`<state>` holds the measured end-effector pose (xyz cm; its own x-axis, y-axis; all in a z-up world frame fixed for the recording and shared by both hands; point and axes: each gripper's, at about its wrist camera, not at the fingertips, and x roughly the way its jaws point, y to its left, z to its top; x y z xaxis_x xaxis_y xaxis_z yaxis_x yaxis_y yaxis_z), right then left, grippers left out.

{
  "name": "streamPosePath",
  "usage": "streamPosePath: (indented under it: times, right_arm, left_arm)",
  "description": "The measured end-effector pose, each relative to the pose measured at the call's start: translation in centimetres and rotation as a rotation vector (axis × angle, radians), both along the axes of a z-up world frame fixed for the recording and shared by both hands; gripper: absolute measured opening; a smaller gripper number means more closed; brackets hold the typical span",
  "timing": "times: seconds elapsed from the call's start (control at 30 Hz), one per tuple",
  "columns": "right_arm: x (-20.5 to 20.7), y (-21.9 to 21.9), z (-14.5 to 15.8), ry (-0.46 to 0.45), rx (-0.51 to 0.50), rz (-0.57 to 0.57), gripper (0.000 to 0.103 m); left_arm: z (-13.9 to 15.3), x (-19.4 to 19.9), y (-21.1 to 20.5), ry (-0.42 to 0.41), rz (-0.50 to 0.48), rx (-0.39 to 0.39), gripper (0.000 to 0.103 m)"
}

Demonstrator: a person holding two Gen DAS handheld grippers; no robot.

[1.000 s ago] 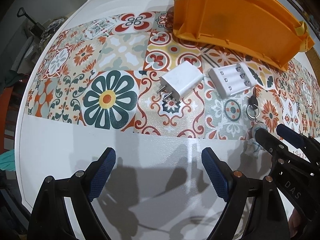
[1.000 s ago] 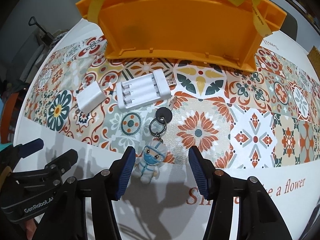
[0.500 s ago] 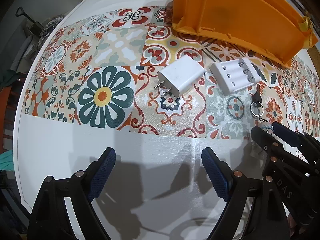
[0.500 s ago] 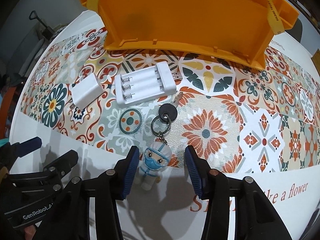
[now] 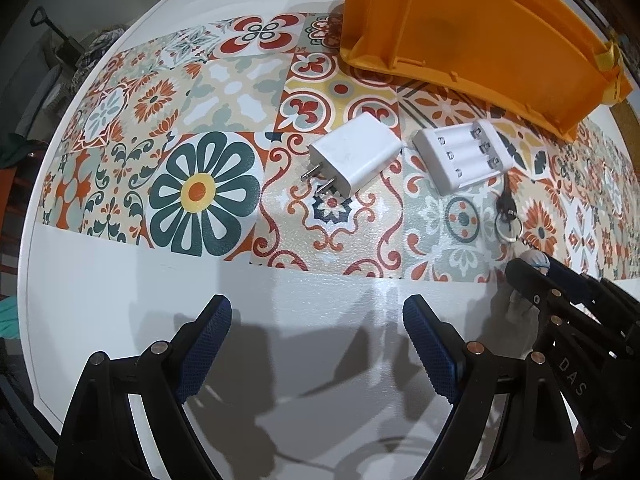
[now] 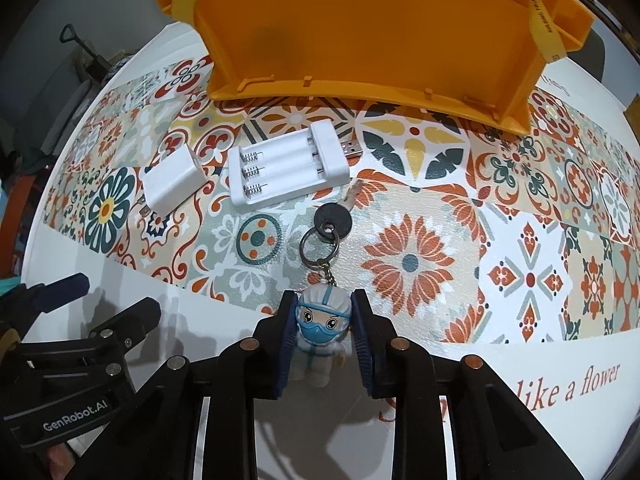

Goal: Organize rigid objects
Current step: 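Grasp the masked keychain figure with the right tool while the left tool grasps the white plug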

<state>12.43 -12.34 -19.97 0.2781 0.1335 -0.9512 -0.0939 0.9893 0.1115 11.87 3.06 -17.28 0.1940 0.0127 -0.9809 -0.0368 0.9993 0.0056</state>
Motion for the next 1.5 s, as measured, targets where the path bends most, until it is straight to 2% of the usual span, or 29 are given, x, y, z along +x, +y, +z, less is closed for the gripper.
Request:
streamPosePath:
  times: [0.3,0.57,0.9,1.2,1.5]
  right_arm:
    - [0.5,-1.4,1.9,-0.025,0.042,-0.029,0.028]
    - [0.7,-2.0,3.0,-0.038,0.081,-0.056,0.028]
    - [0.9,-2.8,3.1,-0.04,0.109,-0.081,0.028]
    - [1.3,-3.8,2.7,-0.031,0.118,-0.102,0.028]
    - [1.7,-4.1,2.0,-0.01,0.12,-0.11,0.028]
  left_arm:
    - [1.3,1.6,0.0,-0.034,0.033,-0.053,0.088]
    - [2.5,2.4,1.8,-0.092,0.084,-0.109,0.088]
    - [2.3,4.0,0.6,-0.138,0.07,-0.065,0.088]
    - [1.0,6.1,-0.5,-0.168,0.043,-0.014,0.088]
    - [-0.4,7.7,-0.6,-0.167,0.034,-0.005,0.082]
